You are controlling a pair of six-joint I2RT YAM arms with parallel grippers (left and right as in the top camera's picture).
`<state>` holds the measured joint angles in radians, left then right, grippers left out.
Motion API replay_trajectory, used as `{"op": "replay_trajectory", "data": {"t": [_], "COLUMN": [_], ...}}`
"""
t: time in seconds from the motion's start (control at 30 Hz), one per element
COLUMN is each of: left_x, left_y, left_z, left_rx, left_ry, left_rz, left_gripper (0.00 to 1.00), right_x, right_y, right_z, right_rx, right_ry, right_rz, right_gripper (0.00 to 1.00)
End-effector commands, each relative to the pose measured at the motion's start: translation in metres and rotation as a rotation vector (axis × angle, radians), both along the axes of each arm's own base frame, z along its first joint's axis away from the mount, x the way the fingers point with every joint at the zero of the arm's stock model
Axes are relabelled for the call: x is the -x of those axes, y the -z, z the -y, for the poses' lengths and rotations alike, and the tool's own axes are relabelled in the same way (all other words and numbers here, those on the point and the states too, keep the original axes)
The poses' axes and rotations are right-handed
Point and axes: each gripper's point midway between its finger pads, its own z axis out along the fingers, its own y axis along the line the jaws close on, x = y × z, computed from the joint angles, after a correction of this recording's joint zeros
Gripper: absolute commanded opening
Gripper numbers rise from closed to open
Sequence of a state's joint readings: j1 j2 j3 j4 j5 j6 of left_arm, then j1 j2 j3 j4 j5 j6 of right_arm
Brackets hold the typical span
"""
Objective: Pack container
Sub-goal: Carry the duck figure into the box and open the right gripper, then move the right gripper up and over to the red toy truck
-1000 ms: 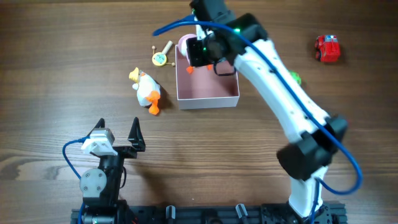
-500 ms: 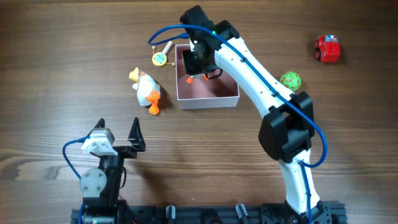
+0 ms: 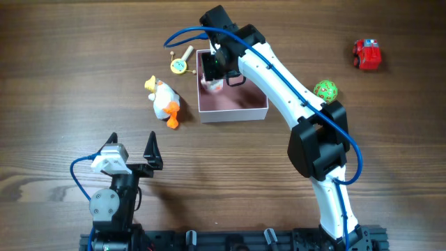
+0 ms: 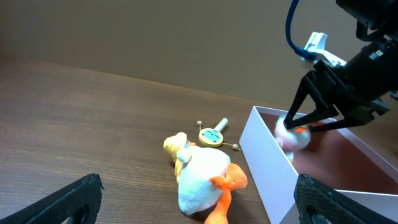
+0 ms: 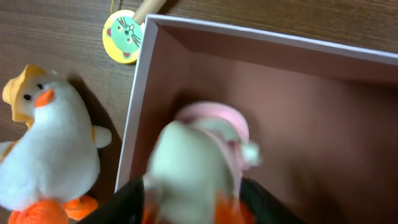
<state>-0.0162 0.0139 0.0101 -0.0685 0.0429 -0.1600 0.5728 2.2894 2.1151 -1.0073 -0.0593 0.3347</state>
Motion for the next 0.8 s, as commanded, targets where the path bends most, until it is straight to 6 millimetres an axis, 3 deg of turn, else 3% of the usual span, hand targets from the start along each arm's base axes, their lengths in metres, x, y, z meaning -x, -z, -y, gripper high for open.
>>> {"op": "replay_trajectory", "data": {"t": [0.0, 0.27, 0.37, 0.43, 0.47, 0.53, 0.63, 0.7, 0.77], "left_x": [0.0, 0.0, 0.0, 0.0, 0.0, 0.0, 0.0, 0.0, 0.0], "left_y": [0.001, 0.001, 0.001, 0.001, 0.001, 0.001, 0.001, 0.001, 0.001], "left_z": [0.001, 0.001, 0.001, 0.001, 0.001, 0.001, 0.001, 0.001, 0.001], "left_rx": [0.01, 0.01, 0.01, 0.01, 0.01, 0.01, 0.01, 0.01, 0.01], "left_ry": [0.007, 0.007, 0.007, 0.007, 0.007, 0.007, 0.007, 0.007, 0.007], "left_rz": [-0.001, -0.001, -0.001, -0.001, -0.001, -0.001, -0.001, -0.001, -0.001], "left_gripper": [1.0, 1.0, 1.0, 1.0, 1.0, 1.0, 1.0, 1.0, 1.0], "right_x": [-0.001, -0.005, -0.019, -0.032, -0.045, -0.057, -0.072, -0.074, -0.072], "right_y": [0.009, 0.002, -0.023, -0.05, -0.077, -0.107, -0.153, -0.171, -0.173], "right_z": [-0.001, 0.002, 0.012, 0.028, 0.05, 0.08, 0.159, 0.221, 0.281], "right_rx": [0.004, -0.003, -0.032, -0.05, -0.052, -0.06, -0.036, -0.013, 0.026], "right_ry": [0.006, 0.014, 0.043, 0.082, 0.136, 0.212, 0.383, 0.491, 0.573], "right_rz": [-0.013, -0.002, 0.046, 0.103, 0.164, 0.225, 0.31, 0.337, 0.326], "right_gripper": [0.6, 0.7, 0.72, 0.75, 0.8, 0.87, 0.94, 0.98, 0.98]}}
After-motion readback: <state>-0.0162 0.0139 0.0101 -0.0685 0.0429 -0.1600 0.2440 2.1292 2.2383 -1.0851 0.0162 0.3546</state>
